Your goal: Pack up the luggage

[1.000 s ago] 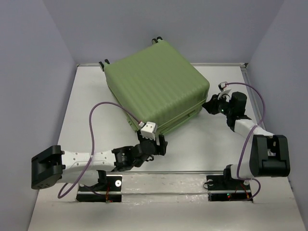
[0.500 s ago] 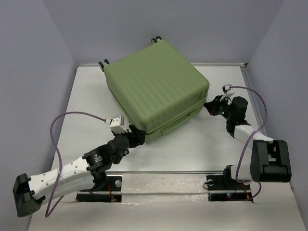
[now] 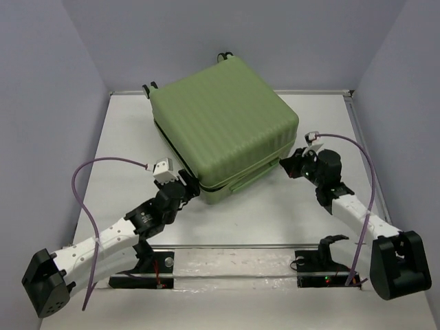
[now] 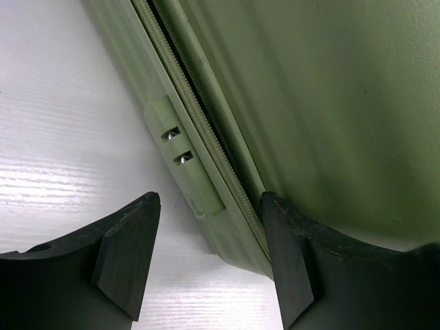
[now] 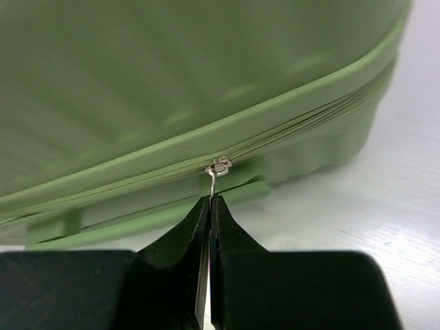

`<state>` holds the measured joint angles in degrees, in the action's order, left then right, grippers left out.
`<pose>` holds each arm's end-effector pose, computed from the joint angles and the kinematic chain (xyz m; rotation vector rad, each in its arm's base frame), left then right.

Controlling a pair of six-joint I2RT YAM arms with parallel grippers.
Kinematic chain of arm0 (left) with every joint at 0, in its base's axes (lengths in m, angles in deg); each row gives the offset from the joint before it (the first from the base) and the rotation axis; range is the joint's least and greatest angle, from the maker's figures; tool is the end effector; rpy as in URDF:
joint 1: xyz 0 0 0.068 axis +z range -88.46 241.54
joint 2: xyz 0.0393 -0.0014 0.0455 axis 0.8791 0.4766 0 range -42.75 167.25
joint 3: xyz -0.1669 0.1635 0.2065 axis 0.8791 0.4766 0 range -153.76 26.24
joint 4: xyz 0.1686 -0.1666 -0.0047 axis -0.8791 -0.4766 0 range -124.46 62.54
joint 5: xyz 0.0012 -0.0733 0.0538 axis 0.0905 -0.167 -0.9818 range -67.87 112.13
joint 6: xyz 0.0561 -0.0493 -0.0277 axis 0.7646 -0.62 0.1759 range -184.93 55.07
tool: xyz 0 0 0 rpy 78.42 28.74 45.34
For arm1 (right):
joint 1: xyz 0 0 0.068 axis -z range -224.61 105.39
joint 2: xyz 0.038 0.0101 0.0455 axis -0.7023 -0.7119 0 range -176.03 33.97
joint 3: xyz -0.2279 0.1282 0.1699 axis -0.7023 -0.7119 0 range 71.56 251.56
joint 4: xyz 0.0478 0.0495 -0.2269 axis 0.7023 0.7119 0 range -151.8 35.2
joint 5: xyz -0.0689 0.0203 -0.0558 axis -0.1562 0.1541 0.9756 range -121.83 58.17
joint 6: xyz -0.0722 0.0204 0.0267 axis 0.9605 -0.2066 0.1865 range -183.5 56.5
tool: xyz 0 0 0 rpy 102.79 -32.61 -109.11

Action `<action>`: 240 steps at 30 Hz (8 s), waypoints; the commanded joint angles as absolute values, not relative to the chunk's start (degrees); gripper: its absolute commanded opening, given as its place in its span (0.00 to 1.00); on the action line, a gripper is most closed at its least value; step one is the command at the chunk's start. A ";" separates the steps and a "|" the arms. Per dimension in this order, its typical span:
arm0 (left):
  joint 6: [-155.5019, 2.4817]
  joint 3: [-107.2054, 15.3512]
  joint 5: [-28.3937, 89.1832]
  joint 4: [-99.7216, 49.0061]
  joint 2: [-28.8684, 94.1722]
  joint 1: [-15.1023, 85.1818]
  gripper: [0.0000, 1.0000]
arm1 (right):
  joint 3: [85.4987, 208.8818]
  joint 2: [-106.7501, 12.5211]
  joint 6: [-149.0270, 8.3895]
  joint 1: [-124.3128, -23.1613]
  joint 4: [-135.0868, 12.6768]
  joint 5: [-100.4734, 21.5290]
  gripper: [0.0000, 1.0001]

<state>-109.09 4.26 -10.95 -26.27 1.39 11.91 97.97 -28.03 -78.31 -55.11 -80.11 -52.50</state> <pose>0.1256 -0.0899 0.2512 -0.2933 1.8919 -0.5609 0.2139 0.0642 0.2625 -0.1820 1.8934 0.6394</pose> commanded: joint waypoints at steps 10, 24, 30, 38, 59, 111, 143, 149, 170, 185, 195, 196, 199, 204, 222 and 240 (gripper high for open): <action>-112.04 3.58 -10.91 -8.48 10.94 5.57 0.71 | 89.39 -14.71 -94.26 -95.77 -74.36 -45.14 0.07; -109.06 -6.62 -17.05 -13.38 10.08 1.07 0.72 | 107.07 -41.13 -97.17 -128.63 -83.52 -20.97 0.07; -103.35 -15.65 -9.91 -19.02 6.82 14.55 0.93 | 103.64 -25.29 -95.68 -125.65 -67.81 -10.22 0.07; -105.26 -30.52 16.13 -17.36 20.94 45.93 0.99 | 102.76 -9.47 -92.86 -121.78 -57.41 -3.01 0.18; -120.73 -62.00 47.27 0.92 71.50 63.04 0.99 | 99.60 -5.76 -91.72 -121.78 -54.86 -11.09 0.68; -130.14 -65.51 49.11 -12.43 54.37 62.33 0.06 | 101.00 -3.65 -92.69 -105.88 -47.64 7.99 0.41; -142.20 -74.87 49.11 -10.86 51.65 59.44 0.06 | 98.72 -10.60 -89.34 -98.49 -59.69 -8.09 0.83; -143.24 -46.02 52.01 2.49 42.59 58.90 0.06 | 96.08 -12.61 -90.22 -98.49 -60.31 -11.18 0.91; -134.45 -39.43 51.75 -4.26 41.80 65.75 0.06 | 98.18 -4.97 -91.54 -97.96 -49.08 -10.73 0.77; -117.25 -48.71 42.29 -17.51 42.16 68.31 0.99 | 100.20 -11.02 -90.40 -97.96 -52.57 -21.46 0.54; -104.66 -17.09 13.92 -12.54 10.01 53.24 0.95 | 102.15 -8.33 -93.30 -97.96 -49.25 -22.78 0.47; -104.13 -13.61 11.35 -12.26 6.33 42.84 0.92 | 101.88 -7.18 -93.65 -97.96 -48.28 -22.87 0.48; -106.58 -1.21 4.65 -11.47 1.82 30.46 0.76 | 101.00 -2.34 -93.91 -97.96 -43.53 -21.38 0.54; -111.68 12.51 2.00 -10.33 -6.45 12.43 0.54 | 100.82 -0.66 -93.65 -97.96 -40.44 -10.69 0.45; -108.96 6.82 -3.62 0.40 13.23 -8.60 0.51 | 101.97 -9.54 -82.31 -87.85 -52.92 -11.87 0.36; -103.78 2.16 -6.51 0.66 13.41 -8.60 0.50 | 104.25 -16.30 -82.31 -86.28 -53.01 -17.41 0.38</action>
